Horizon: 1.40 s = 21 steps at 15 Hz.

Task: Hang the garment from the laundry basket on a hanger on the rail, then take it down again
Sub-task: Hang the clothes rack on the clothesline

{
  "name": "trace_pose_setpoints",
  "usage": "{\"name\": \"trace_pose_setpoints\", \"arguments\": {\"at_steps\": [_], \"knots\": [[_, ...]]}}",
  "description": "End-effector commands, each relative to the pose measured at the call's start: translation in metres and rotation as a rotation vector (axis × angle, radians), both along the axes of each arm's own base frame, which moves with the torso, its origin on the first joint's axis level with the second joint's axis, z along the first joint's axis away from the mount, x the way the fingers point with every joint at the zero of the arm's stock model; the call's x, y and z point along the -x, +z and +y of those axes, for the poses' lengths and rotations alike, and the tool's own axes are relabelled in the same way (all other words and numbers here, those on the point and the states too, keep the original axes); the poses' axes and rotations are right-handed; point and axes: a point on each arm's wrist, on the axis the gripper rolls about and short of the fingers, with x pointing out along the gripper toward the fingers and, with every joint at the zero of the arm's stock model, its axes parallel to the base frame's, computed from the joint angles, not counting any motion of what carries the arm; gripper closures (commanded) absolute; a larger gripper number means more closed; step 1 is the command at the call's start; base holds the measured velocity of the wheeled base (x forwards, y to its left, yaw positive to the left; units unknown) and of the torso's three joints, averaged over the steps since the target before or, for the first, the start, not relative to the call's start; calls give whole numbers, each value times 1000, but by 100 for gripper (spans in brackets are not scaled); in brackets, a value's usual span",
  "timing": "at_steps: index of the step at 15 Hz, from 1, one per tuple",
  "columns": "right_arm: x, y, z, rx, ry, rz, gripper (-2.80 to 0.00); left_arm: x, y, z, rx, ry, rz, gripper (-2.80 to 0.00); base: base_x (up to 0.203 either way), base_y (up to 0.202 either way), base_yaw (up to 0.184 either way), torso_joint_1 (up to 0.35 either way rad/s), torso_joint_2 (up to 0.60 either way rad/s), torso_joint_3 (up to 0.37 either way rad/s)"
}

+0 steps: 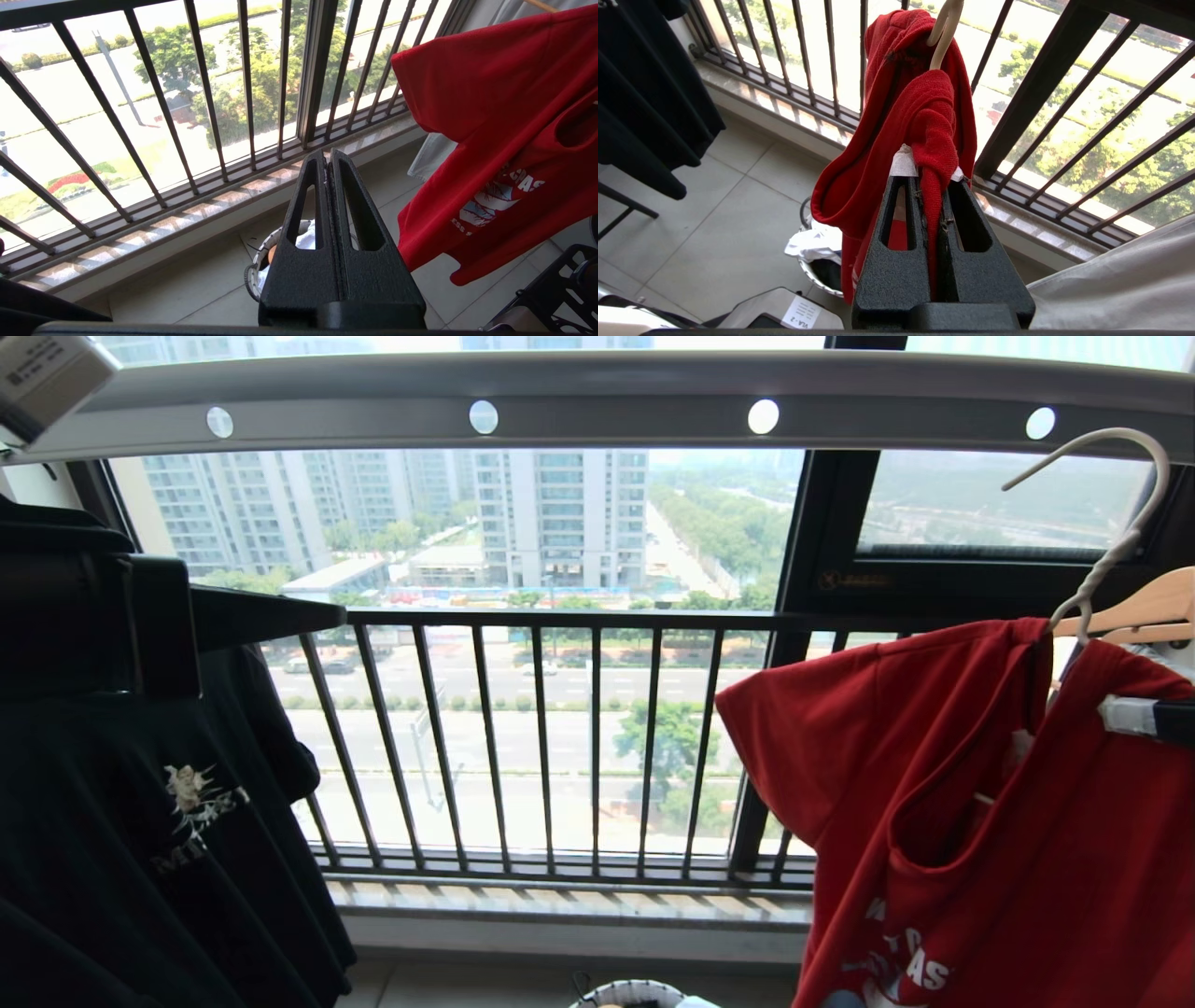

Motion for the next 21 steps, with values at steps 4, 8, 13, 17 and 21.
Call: {"name": "trace_pose_setpoints", "arguments": {"at_steps": [4,8,13,17,21], "knots": [[3,0,-1,-4,0,-4,0,5,0,1,4,-14,-6,0,0,0,0,0,0,0],[0,2,0,-16,3,-16,0,5,0,1,4,-14,-7,0,0,0,0,0,0,0],[-10,-2,13,-10,66,-10,0,7,1,2,5,-14,-14,0,0,0,0,0,0,0],[-26,-4,29,-43,104,-26,0,7,-1,2,-9,-17,-18,0,0,0,0,0,0,0],[-37,-7,41,-47,133,-23,0,7,-1,2,-12,-18,-21,0,0,0,0,0,0,0]]}}
